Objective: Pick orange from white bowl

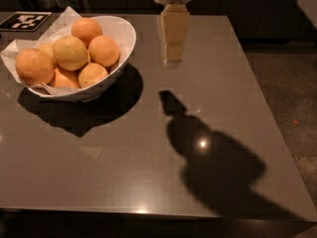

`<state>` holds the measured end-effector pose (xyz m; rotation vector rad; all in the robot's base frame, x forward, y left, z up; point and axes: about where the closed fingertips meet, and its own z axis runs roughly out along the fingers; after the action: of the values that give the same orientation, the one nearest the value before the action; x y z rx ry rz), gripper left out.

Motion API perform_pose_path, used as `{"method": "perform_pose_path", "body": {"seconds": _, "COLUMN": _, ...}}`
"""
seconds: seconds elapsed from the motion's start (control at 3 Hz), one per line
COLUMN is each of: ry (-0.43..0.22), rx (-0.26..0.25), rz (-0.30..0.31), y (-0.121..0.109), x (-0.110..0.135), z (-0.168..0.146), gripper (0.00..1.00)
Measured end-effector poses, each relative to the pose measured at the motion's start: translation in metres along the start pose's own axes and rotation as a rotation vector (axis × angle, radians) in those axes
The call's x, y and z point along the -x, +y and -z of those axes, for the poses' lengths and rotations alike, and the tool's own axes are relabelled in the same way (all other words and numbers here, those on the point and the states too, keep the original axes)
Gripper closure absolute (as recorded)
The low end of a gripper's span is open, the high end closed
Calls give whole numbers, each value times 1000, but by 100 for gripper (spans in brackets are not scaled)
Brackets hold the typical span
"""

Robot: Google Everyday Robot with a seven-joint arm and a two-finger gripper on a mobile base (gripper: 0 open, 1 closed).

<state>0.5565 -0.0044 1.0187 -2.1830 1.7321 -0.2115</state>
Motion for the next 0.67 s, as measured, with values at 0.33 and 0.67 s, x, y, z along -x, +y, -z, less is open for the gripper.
{"method": "perform_pose_path", "body": {"seconds": 0.33, "ry": 0, "rx": -1, "rz": 0, "y": 0, "x": 0, "z": 0, "gripper": 0}}
{"method": "perform_pose_path", "body": {"seconds": 0.67, "ry": -3, "rx": -18, "rz": 54, "y": -17, "x": 32, "z": -5, "gripper": 0}}
